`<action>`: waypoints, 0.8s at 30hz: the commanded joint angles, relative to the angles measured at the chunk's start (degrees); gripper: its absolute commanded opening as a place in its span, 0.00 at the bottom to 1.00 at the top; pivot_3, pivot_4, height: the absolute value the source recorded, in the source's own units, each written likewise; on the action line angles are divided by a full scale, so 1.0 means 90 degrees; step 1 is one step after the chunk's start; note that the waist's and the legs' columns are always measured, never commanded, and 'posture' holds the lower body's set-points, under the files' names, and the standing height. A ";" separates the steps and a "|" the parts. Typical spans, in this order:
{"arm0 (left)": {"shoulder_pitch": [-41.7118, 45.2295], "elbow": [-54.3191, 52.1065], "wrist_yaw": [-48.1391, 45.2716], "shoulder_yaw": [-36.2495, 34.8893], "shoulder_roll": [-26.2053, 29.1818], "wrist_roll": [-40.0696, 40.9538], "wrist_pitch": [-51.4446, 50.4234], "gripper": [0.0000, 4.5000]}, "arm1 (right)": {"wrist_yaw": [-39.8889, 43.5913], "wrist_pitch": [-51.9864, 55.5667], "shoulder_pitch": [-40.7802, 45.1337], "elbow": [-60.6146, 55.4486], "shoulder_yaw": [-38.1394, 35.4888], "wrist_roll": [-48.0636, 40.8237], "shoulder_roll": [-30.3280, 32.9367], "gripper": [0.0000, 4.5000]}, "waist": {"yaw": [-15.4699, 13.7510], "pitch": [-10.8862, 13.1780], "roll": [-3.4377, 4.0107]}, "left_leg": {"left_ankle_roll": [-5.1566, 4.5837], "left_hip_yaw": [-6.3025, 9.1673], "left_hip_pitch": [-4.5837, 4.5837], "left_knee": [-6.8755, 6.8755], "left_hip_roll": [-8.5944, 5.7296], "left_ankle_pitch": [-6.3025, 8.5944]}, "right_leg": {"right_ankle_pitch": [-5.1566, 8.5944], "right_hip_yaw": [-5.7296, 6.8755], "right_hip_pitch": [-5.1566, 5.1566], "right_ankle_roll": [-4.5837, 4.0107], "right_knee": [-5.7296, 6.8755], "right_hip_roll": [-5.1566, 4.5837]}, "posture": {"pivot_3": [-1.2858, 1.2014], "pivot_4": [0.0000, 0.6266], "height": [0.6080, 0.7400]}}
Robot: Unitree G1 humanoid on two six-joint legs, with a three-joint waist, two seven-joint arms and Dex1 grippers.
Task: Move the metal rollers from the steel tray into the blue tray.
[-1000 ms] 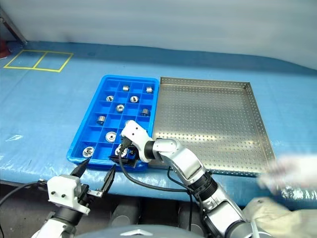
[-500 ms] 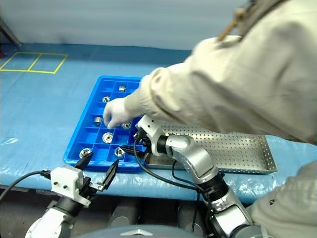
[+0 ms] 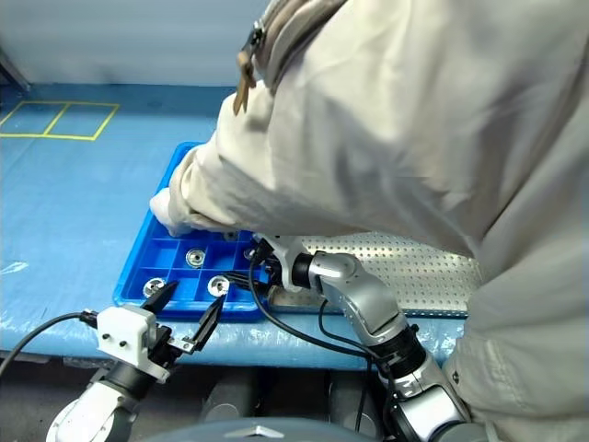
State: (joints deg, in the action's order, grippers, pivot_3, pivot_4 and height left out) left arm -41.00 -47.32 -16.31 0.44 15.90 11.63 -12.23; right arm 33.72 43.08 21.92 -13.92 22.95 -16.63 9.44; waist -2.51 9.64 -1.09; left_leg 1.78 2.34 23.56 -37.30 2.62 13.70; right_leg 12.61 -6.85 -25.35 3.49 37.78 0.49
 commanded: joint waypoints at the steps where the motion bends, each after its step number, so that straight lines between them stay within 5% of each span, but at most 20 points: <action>1: -0.0016 -0.0175 -0.0015 -0.0040 0.0011 0.0044 0.0049 1.00 | -0.0002 0.0020 -0.0011 -0.0101 -0.0062 -0.0046 0.0023 1.00 | 0.0001 0.0000 0.0000 | 0.0000 0.0000 0.0000 0.0000 0.0000 0.0000 | 0.0000 0.0000 0.0000 0.0000 0.0000 0.0000 | 0.62 0.24 1.00; 24: 0.0081 -0.0076 -0.0175 -0.0108 0.0078 0.0060 0.0091 1.00 | -0.0032 -0.0046 -0.0060 -0.0155 0.0001 -0.0029 -0.0035 1.00 | 0.0023 -0.0001 -0.0001 | 0.0000 0.0000 -0.0003 0.0000 0.0000 0.0000 | 0.0000 0.0000 0.0002 0.0000 0.0002 0.0001 | 0.61 0.24 1.00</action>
State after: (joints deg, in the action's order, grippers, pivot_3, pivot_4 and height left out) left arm -40.30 -47.29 -17.59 0.15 16.21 11.69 -12.19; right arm 33.64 42.97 21.65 -14.19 23.08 -16.57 9.28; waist -2.30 9.63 -1.10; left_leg 1.78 2.34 23.54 -37.31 2.62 13.70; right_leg 12.60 -6.86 -25.33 3.49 37.80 0.49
